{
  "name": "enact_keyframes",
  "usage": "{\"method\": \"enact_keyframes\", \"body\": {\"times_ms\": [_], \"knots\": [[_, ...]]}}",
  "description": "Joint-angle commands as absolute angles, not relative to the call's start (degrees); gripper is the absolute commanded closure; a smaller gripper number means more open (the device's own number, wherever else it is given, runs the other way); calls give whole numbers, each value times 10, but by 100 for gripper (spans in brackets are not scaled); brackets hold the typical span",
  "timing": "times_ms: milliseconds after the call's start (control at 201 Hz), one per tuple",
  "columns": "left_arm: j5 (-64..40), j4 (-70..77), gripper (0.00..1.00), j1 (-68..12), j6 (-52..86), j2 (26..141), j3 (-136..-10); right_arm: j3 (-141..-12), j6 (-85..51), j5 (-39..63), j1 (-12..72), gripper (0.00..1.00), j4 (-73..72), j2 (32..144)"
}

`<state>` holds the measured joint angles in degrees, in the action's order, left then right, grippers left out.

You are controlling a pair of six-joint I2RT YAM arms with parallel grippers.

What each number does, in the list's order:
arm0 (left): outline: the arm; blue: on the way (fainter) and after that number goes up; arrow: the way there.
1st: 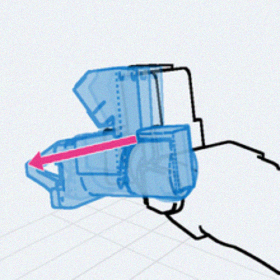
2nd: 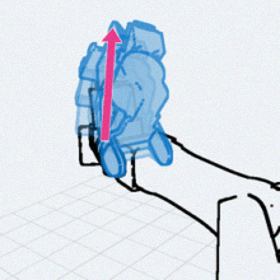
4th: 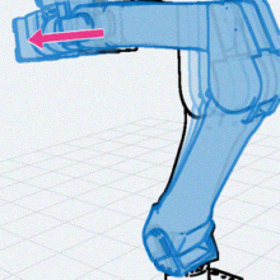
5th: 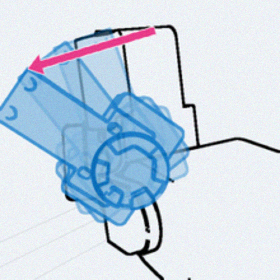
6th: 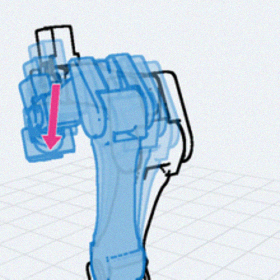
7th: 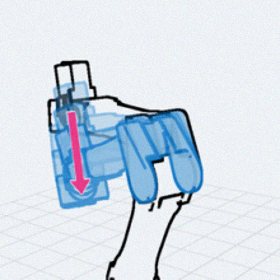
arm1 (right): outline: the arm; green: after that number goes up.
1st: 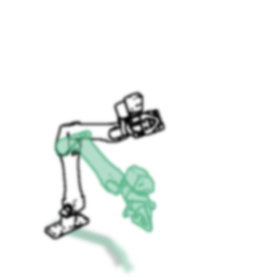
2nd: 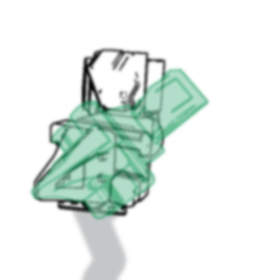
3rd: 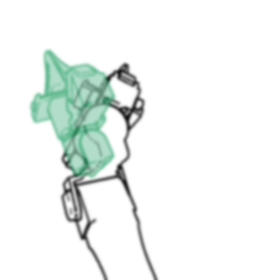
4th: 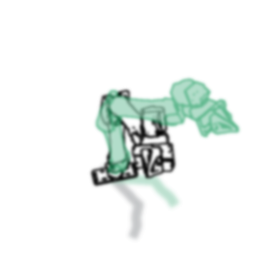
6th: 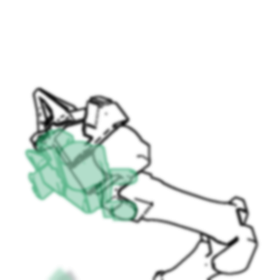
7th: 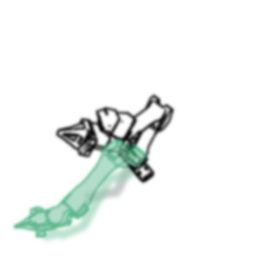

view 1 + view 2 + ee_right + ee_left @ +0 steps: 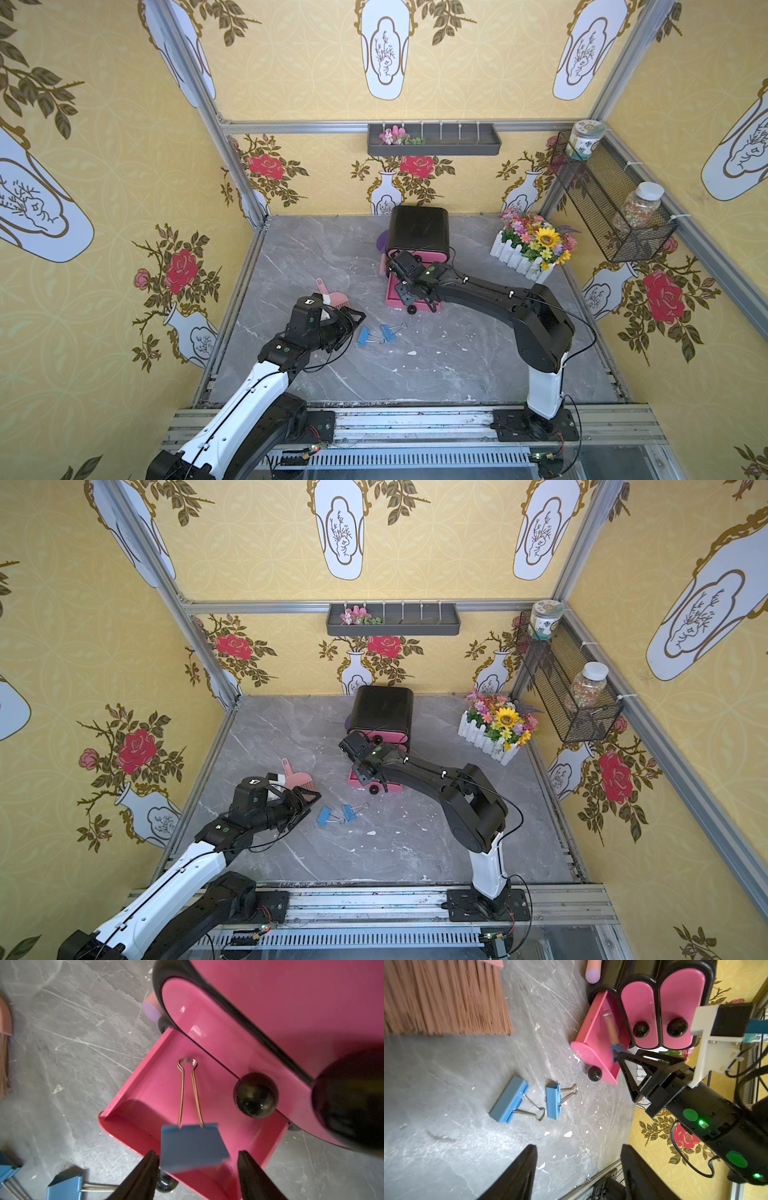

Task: Put the binder clips in the drawer according to color
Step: Place the binder clip in the drawer.

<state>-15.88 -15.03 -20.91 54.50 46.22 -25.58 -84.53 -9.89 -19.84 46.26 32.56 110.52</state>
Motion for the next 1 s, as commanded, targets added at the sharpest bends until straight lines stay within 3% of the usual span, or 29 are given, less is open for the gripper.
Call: {"method": "enact_keyframes", "body": {"times_ms": [0,289,543,767,996], "knots": [[-165,-148,30,-208,545,461,-252,-841,-106,-219,466,28,303,1107],[-139,-185,31,-208,494,475,-287,-835,-111,-225,485,16,299,1074],[-116,-223,30,-209,443,522,-333,-782,-167,-156,514,11,291,1002],[-116,-215,30,-208,475,512,-305,-754,-248,-120,574,13,298,1016],[-109,-229,29,-208,502,472,-272,-781,-292,-90,594,26,304,1092]]}}
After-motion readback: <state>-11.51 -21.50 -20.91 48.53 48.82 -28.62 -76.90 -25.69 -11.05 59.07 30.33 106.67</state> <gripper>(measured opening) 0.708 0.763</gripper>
